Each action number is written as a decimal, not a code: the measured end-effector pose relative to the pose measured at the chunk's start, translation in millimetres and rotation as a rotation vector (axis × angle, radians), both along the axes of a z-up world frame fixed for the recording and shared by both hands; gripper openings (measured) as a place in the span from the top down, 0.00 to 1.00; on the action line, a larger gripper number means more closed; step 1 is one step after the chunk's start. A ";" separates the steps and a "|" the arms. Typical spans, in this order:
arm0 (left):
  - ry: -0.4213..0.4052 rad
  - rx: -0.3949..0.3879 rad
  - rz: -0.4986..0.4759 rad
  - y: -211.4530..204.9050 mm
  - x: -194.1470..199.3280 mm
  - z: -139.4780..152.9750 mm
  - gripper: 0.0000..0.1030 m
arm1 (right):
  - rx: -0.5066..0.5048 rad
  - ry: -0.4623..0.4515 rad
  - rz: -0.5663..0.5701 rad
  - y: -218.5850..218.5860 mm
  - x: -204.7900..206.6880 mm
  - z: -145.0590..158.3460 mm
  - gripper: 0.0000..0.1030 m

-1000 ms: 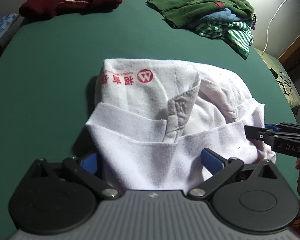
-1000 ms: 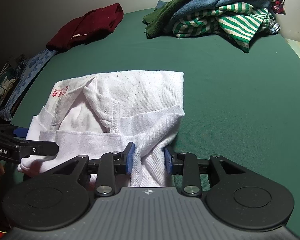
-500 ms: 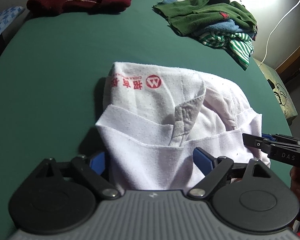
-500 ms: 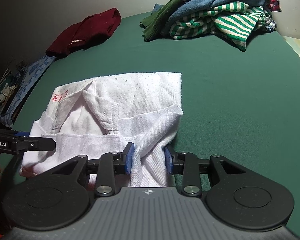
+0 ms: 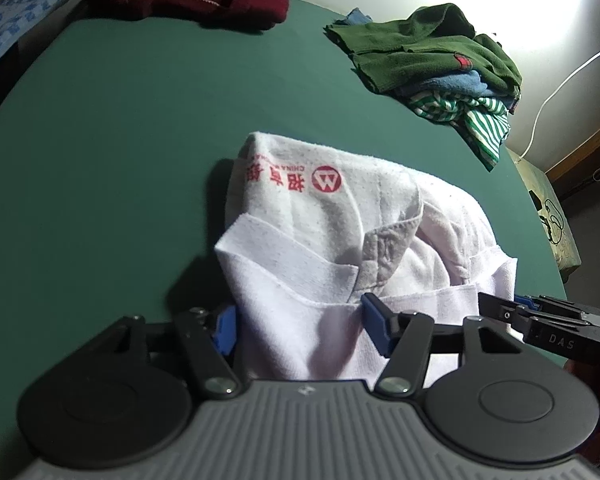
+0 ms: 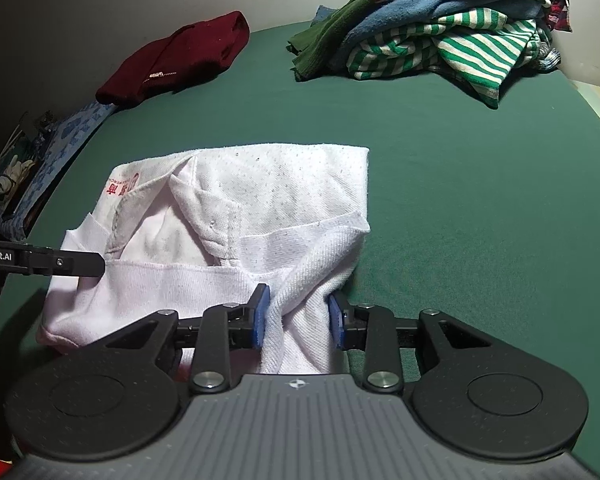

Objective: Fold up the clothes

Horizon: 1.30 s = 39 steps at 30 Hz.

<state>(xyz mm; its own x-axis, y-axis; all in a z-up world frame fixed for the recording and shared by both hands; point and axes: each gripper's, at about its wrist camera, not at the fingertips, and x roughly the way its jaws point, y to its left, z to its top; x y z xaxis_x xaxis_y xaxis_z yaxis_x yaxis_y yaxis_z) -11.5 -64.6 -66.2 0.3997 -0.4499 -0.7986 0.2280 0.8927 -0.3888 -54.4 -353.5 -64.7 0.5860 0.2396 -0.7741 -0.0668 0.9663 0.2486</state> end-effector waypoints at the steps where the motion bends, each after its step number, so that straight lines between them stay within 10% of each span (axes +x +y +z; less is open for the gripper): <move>1: -0.002 0.004 -0.002 -0.7 -0.1 0.0 0.40 | -0.001 -0.001 0.002 0.3 -0.1 0.1 0.70; 19: -0.009 0.014 0.010 -0.1 3.6 -1.0 0.41 | 0.036 -0.004 -0.001 -5.1 3.6 -0.9 0.66; 24: -0.005 0.019 0.029 6.0 8.0 -2.4 0.71 | 0.030 0.011 0.022 -3.0 6.2 2.9 0.77; 30: 0.011 -0.019 0.027 10.1 10.1 -3.4 0.63 | 0.104 0.043 -0.019 -20.5 13.2 2.0 0.53; 39: 0.000 -0.017 0.022 5.5 13.9 -3.8 0.61 | 0.175 0.054 -0.006 -25.7 34.4 0.0 0.53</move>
<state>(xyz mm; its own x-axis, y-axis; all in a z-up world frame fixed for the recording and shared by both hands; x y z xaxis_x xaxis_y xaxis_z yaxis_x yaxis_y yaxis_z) 2.4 -59.1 -70.0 0.4091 -0.4549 -0.7910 0.2085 0.8905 -0.4043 -20.0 -379.3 -64.7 0.5467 0.3702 -0.7511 -0.0432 0.9082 0.4163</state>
